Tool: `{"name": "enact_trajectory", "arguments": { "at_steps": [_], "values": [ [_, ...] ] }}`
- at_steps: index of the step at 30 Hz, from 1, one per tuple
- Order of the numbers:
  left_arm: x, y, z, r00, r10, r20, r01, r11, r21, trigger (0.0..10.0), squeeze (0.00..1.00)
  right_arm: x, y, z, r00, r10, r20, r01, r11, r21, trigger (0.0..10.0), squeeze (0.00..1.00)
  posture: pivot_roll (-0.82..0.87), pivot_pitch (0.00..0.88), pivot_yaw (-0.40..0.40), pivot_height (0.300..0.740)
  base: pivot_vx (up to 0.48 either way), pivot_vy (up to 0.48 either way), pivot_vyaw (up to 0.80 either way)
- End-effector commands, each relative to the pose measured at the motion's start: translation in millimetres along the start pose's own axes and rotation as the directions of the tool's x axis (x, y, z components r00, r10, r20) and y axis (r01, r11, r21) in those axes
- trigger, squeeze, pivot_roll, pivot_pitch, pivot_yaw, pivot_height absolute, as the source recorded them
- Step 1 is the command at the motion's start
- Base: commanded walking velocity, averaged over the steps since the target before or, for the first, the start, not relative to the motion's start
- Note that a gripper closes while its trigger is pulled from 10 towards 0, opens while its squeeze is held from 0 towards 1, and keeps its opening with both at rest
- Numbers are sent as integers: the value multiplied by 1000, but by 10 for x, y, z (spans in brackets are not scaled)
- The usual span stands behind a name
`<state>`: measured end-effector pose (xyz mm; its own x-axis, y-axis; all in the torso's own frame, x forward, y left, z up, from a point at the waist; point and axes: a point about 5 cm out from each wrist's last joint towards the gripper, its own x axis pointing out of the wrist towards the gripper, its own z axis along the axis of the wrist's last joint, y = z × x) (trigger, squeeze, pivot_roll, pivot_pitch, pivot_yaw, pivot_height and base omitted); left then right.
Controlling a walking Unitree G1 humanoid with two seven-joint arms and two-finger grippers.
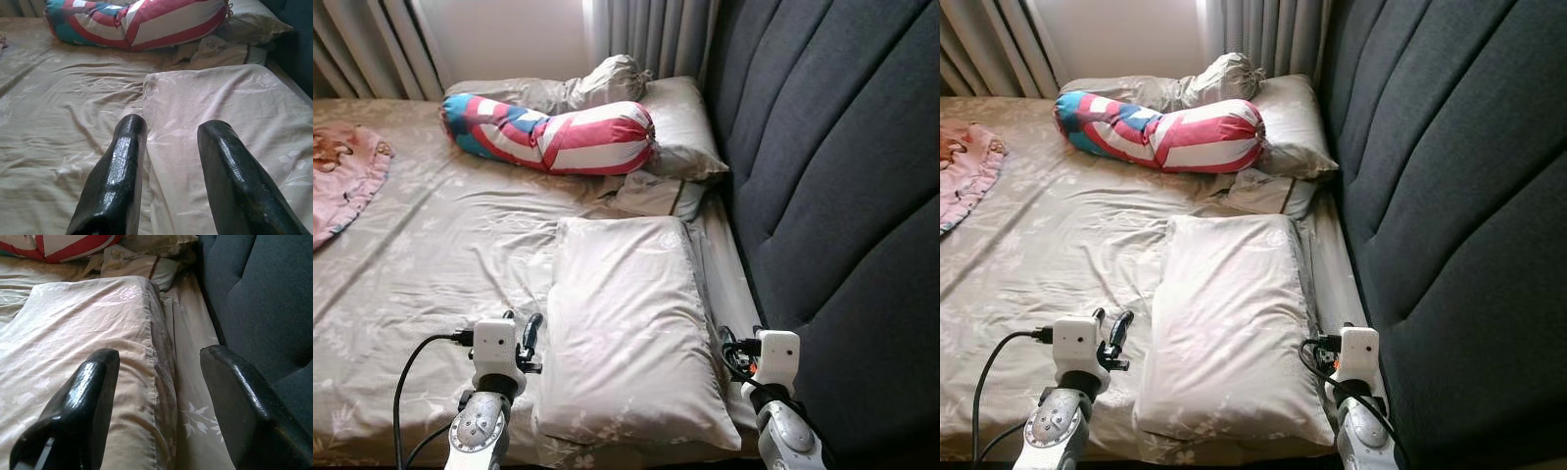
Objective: Clean up the room
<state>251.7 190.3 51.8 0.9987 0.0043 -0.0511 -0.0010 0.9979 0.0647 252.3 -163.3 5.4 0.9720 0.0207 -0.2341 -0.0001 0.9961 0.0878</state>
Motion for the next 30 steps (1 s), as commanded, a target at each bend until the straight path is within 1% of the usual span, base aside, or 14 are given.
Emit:
{"name": "enact_trajectory", "arguments": {
  "at_steps": [1,12,19,30],
  "values": [
    [8,-6,11,1000,-4,-3,4,1000,-3,10000,0,6,-4,-16,1000,-6,-10,6,1000,6,10000,0,-124,62,-59,738,0,0,0],
    [14,-15,0,1000,-8,-10,8,1000,-7,10000,0,21,-35,-9,1000,-18,-10,18,1000,5,10000,0,-124,64,-59,738,270,0,0],
    [20,-23,18,1000,-12,-3,12,1000,-13,10000,0,30,-21,-4,1000,-14,-9,14,1000,5,10000,0,-123,67,-60,738,297,0,0],
    [59,-45,48,1000,-26,2,26,1000,-17,10000,0,46,-16,7,1000,-12,-5,12,1000,5,10000,0,-124,69,-60,738,0,0,0]
  ]
}}
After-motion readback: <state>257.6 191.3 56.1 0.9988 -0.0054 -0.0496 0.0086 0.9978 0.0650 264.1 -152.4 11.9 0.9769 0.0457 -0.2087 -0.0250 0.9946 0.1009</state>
